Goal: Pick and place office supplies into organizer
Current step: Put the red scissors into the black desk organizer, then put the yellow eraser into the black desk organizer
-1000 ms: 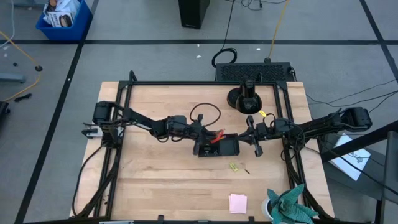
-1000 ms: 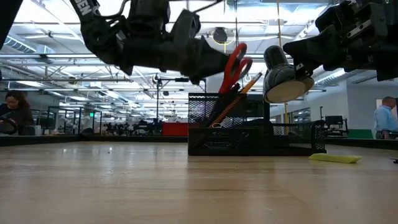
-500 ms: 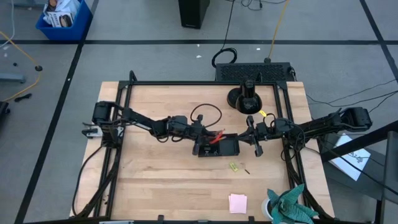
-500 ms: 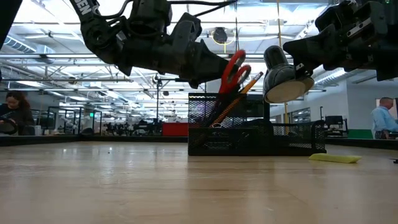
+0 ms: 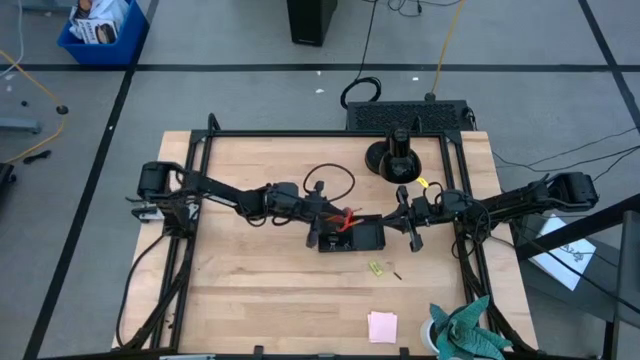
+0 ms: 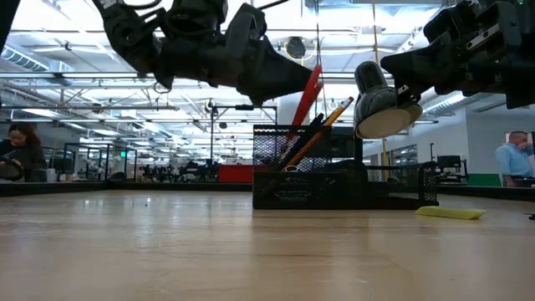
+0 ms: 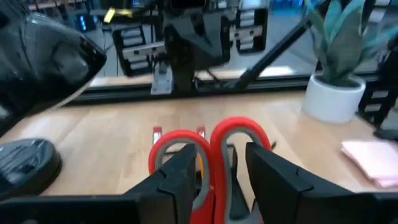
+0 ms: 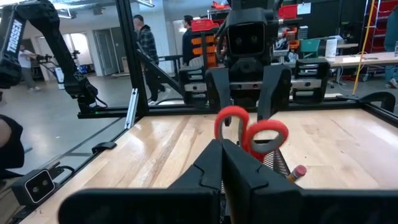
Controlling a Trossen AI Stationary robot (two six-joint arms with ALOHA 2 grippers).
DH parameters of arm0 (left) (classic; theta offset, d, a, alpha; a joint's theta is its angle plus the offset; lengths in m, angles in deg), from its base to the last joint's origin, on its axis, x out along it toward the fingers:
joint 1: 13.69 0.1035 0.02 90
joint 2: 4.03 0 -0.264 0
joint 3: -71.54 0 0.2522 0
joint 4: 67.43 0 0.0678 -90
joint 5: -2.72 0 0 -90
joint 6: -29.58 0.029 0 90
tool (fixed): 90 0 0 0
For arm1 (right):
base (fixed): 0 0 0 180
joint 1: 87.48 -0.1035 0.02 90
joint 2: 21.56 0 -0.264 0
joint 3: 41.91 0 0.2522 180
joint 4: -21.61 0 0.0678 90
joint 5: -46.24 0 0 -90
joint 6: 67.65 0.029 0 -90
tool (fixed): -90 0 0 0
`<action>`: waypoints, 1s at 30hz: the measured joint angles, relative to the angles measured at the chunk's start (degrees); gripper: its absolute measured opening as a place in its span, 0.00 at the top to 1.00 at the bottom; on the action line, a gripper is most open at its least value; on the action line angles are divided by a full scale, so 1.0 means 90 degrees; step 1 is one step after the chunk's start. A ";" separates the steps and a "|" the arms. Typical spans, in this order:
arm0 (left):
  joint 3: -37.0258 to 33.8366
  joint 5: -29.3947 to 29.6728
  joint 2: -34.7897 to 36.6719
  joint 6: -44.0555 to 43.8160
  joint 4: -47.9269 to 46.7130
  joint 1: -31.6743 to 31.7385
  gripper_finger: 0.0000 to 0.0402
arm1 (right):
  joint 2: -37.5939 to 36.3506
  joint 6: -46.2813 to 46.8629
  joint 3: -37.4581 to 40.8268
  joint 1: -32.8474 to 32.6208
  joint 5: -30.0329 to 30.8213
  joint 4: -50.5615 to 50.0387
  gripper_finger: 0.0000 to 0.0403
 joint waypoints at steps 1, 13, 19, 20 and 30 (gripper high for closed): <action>0.0000 0.0053 0.0109 0.0054 -0.0226 0.0000 0.63 | 0.0002 0.0000 0.0000 0.0000 -0.0002 0.0000 1.00; 0.0002 0.1247 0.1570 0.0136 -0.2695 -0.0285 0.65 | 0.0002 0.0000 0.0000 -0.0007 -0.0064 -0.0002 1.00; -0.0107 0.1773 0.1781 0.0513 -0.3466 -0.1616 0.84 | 0.0000 0.0110 0.0000 -0.0016 -0.0850 -0.0060 1.00; -0.0198 0.2033 0.1778 0.0645 -0.3302 -0.1894 0.90 | 0.0001 0.0210 0.0000 -0.0042 -0.0879 -0.0057 1.00; -0.1219 0.3824 0.2427 0.1424 -0.1914 -0.2924 0.99 | 0.0002 -0.0237 -0.1505 -0.1347 -0.0322 -0.2742 1.00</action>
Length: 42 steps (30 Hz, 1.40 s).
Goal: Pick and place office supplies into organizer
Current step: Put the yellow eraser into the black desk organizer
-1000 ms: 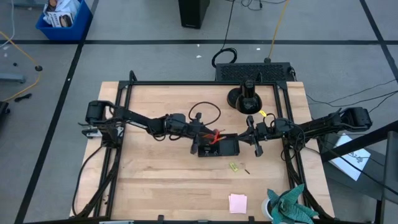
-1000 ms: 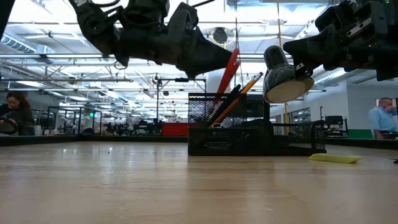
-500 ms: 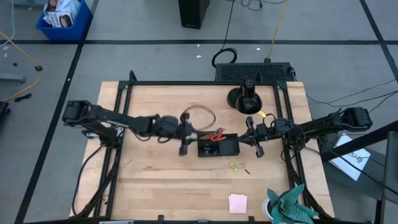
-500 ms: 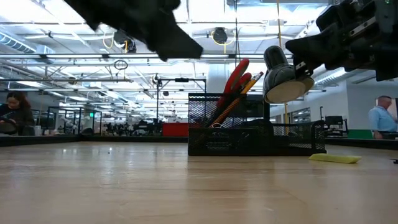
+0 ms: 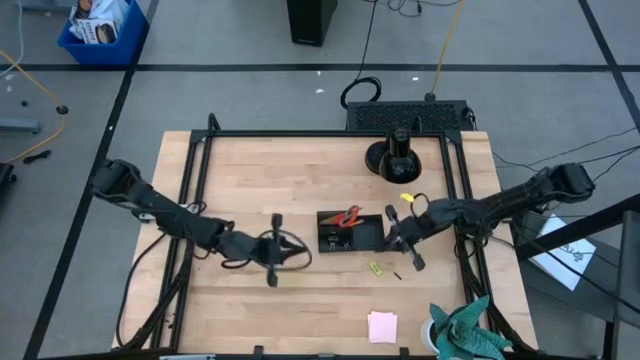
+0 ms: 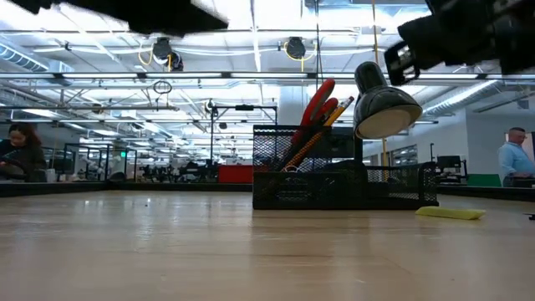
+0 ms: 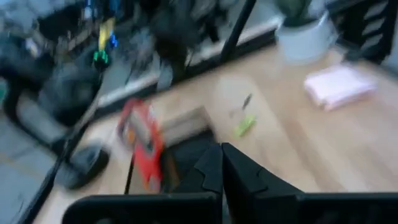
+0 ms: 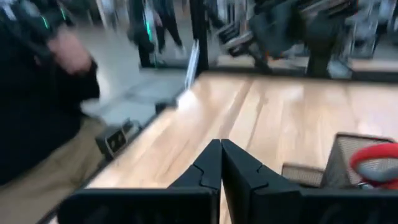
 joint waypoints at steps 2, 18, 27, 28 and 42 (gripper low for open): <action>-0.0206 0.0031 0.0238 -0.0114 -0.0138 0.0022 0.99 | 0.0005 -0.0042 -0.0687 -0.0342 0.0555 -0.1413 1.00; -0.0727 0.0219 0.1247 0.0253 -0.0202 0.0083 0.99 | 0.1509 0.2645 -0.3688 -0.2063 0.2437 -0.5611 0.63; -0.0729 0.0102 0.1296 0.0042 -0.0491 0.0080 0.94 | 0.2571 0.3727 -0.3702 -0.2133 0.1464 -0.5511 0.54; -0.0729 0.0099 0.1294 0.0051 -0.0543 0.0080 0.94 | 0.2641 0.3755 -0.3702 -0.2158 0.1467 -0.5521 0.55; -0.0729 0.0096 0.1289 0.0203 -0.0560 0.0090 0.93 | 0.3228 0.4297 -0.3700 -0.1986 0.1961 -0.5963 0.58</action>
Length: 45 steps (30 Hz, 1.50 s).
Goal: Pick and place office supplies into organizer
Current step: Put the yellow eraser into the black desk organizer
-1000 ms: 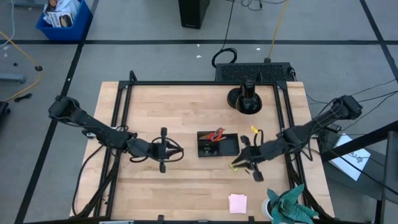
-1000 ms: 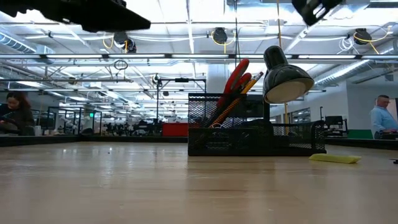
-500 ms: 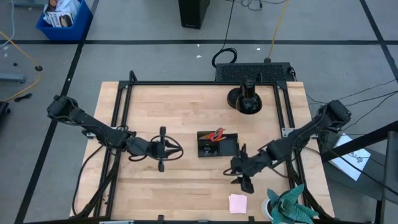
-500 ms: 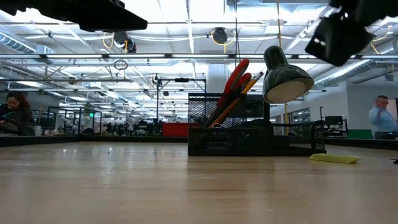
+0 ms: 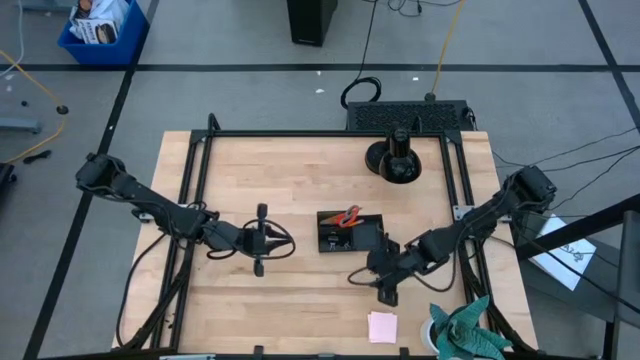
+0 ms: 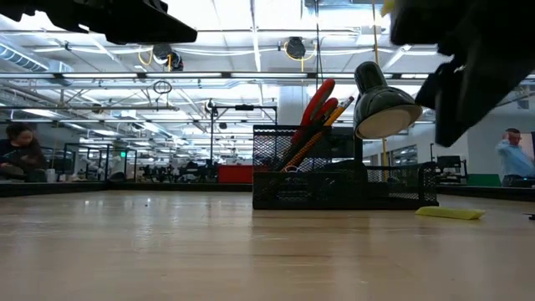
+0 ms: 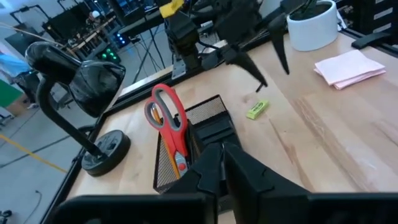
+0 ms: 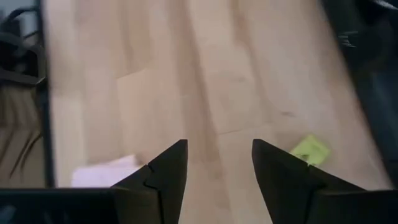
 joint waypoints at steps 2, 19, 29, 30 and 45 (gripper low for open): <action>0.0000 0.0013 0.0000 0.0004 0.0025 0.0000 0.91 | 0.0063 0.0253 0.0000 0.0056 0.0024 -0.0116 0.58; 0.0000 0.0030 0.0000 -0.0169 0.0066 -0.0001 0.90 | 0.0361 0.0872 0.0000 0.0228 0.0401 -0.0823 0.58; 0.0000 0.0034 0.0000 -0.0175 0.0027 -0.0001 0.90 | 0.1105 0.1005 -0.0010 0.0340 0.0381 -0.0812 0.58; 0.0000 0.0035 0.0000 -0.0175 0.0029 0.0000 0.90 | 0.1145 0.1049 -0.0024 0.0336 0.0374 -0.0814 0.58; 0.0000 0.0033 0.0000 -0.0353 0.0039 -0.0001 0.90 | 0.1495 0.0935 -0.0008 0.0179 0.0454 -0.0755 0.59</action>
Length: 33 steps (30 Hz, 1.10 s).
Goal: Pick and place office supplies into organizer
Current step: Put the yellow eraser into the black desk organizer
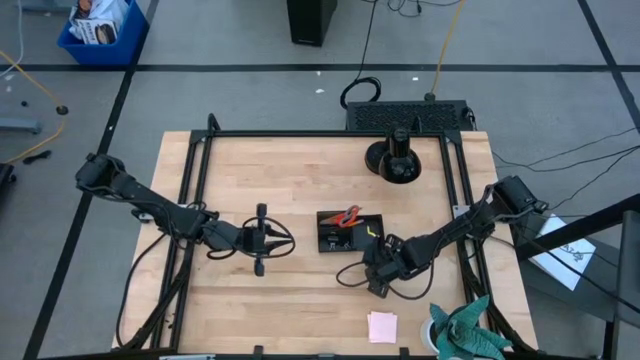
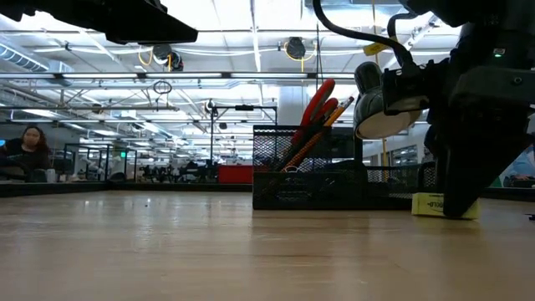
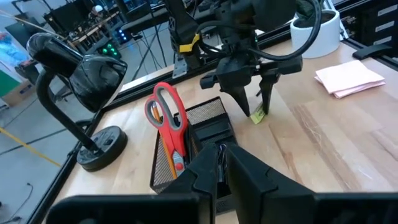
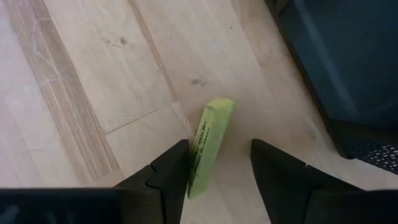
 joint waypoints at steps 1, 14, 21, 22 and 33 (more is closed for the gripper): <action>0.0000 -0.0002 0.0000 -0.0004 0.0001 0.0000 0.90 | 0.0001 0.0000 0.0001 -0.0016 0.0003 -0.0002 0.60; 0.0000 -0.0005 0.0000 -0.0094 0.0000 0.0000 0.90 | -0.0039 -0.0378 0.0008 -0.0030 0.0011 0.0196 0.93; 0.0000 -0.0007 0.0000 -0.0094 -0.0002 -0.0002 0.90 | -0.0332 -0.1114 0.0030 -0.0230 0.0386 0.0356 0.95; 0.0000 -0.0007 0.0000 -0.0094 -0.0007 -0.0002 0.90 | -0.0360 -0.1247 0.0011 -0.0246 0.0393 0.0343 0.95; 0.0002 -0.0007 0.0000 -0.0091 -0.0036 -0.0002 0.90 | -0.0376 -0.3581 -0.1063 -0.0100 0.1642 0.0399 0.97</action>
